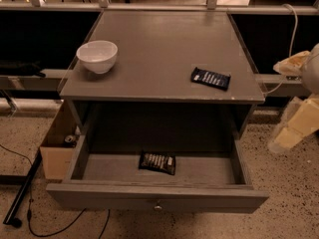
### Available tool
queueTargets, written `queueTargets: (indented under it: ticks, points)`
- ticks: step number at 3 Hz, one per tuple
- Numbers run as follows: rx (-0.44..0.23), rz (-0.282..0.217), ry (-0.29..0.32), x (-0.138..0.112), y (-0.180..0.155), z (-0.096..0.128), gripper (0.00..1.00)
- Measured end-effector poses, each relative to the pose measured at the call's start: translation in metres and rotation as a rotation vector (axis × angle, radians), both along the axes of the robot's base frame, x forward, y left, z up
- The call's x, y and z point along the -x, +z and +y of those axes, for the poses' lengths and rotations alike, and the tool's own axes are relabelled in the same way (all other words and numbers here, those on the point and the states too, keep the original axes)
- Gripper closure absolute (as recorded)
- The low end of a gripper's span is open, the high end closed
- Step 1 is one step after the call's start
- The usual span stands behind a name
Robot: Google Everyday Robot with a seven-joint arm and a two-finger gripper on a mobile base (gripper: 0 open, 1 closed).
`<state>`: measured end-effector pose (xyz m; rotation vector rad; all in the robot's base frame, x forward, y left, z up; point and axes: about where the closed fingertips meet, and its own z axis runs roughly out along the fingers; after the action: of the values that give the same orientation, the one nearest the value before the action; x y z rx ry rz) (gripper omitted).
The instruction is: Pick rxbar chocolate from top drawer and place on counter
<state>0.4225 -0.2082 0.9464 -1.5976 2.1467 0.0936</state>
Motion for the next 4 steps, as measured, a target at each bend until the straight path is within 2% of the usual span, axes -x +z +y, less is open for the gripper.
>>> queueTargets:
  ticks: [1,2,3,4]
  points:
    - [-0.17,-0.037,0.013,0.003,-0.037,0.016,0.0]
    - [-0.355,-0.065,0.019,-0.007,-0.068,0.047,0.0]
    - [-0.507,-0.055,-0.003,-0.015,-0.11,0.09,0.0]
    - [-0.507,-0.054,-0.005,-0.016,-0.112,0.092,0.0]
